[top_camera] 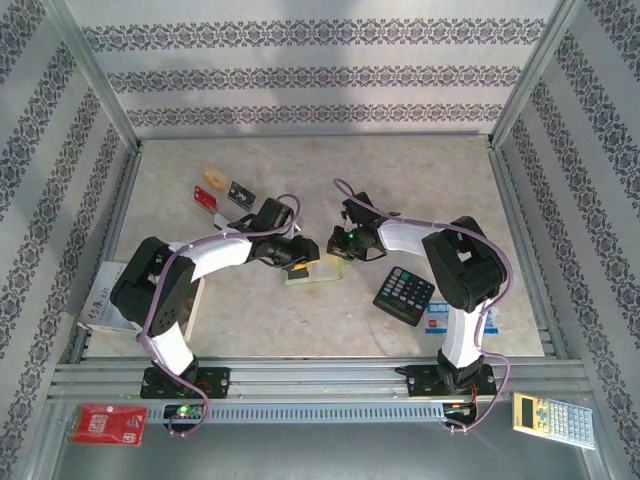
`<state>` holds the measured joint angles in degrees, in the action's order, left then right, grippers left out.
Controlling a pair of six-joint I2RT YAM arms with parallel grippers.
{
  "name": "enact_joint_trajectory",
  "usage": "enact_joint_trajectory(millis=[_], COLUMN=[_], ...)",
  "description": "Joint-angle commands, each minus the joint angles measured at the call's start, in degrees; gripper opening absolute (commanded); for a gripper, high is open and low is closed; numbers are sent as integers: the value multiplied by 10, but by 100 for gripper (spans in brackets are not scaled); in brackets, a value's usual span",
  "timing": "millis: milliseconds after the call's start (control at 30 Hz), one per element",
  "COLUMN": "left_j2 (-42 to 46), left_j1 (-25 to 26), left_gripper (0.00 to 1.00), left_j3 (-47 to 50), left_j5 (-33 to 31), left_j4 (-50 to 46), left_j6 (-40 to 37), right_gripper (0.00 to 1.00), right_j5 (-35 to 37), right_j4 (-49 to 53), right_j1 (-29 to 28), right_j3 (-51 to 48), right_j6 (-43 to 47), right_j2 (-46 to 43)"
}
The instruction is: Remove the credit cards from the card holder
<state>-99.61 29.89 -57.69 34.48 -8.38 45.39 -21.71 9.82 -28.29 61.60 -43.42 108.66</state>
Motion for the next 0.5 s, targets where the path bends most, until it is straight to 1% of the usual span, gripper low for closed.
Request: enact_joint_trajectory(millis=[0, 167, 300, 400, 467], left_j2=[-27, -68, -95, -107, -113], left_j1=[-1, 1, 7, 11, 14], left_gripper=[40, 41, 42, 42, 43], left_j3=[-26, -58, -79, -92, -100], left_j5=[32, 17, 19, 3, -21], left_j4=[57, 52, 57, 30, 0], left_j6=[20, 15, 20, 11, 1], right_gripper=[11, 12, 12, 12, 12], right_j5=[13, 8, 16, 25, 27], right_j4=[6, -4, -7, -7, -6], right_j1=[17, 35, 49, 56, 59], right_j3=[-12, -25, -39, -48, -52], right_j6=[-8, -19, -24, -23, -23], right_j2=[-34, -78, -110, -126, -132])
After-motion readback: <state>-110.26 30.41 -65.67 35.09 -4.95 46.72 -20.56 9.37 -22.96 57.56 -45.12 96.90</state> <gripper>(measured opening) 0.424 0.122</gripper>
